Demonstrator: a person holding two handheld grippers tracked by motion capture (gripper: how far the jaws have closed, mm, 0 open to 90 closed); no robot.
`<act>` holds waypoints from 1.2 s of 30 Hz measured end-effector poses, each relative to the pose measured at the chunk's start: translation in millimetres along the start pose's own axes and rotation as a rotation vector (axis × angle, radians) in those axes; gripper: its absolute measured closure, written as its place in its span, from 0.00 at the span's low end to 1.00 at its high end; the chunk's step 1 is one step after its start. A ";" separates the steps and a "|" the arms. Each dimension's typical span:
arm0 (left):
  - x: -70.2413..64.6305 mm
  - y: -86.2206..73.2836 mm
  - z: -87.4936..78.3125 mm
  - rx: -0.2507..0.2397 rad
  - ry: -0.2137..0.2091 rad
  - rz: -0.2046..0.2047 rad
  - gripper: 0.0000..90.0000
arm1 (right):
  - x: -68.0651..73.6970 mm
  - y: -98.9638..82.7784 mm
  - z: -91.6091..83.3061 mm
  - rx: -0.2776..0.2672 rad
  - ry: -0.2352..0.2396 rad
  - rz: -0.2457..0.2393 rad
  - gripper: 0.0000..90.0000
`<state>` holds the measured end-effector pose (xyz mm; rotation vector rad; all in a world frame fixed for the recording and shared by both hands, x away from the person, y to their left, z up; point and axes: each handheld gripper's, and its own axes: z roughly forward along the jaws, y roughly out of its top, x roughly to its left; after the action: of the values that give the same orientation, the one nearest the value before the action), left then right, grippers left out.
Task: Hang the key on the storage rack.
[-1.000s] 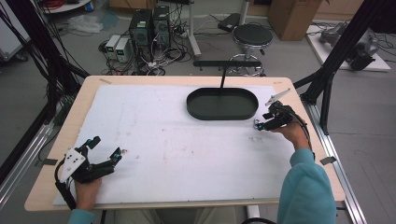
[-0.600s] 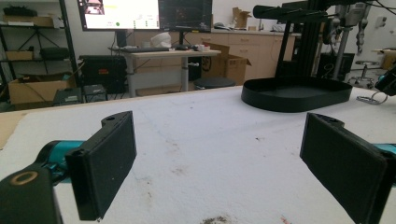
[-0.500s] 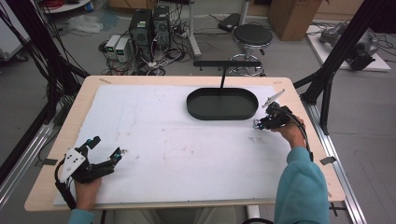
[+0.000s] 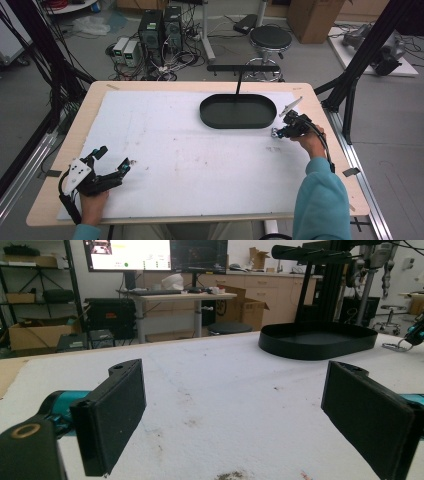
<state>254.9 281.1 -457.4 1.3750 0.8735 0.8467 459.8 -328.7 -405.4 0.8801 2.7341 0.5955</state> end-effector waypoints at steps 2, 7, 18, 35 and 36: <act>0.0 0.0 0.0 0.001 0.000 0.001 0.12 | 0.3 0.3 0.0 0.005 0.004 0.002 0.98; 0.0 0.0 -0.1 0.000 0.000 0.001 0.12 | 0.8 0.8 -1.0 0.006 0.010 0.012 1.00; 0.0 0.0 -0.3 0.000 0.000 0.003 0.12 | -2.4 -1.6 -22.2 -0.146 0.060 0.098 1.00; -0.5 -0.1 -0.4 -0.002 0.002 0.005 0.12 | -2.4 19.2 -72.3 -0.358 0.060 0.087 1.00; -0.8 -0.2 -0.3 -0.004 0.001 0.006 0.12 | -2.3 23.7 -78.0 -0.376 0.064 0.087 1.00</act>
<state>254.3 280.6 -457.6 1.3739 0.8686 0.8531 449.3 -336.8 -325.0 0.8966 2.5194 1.1263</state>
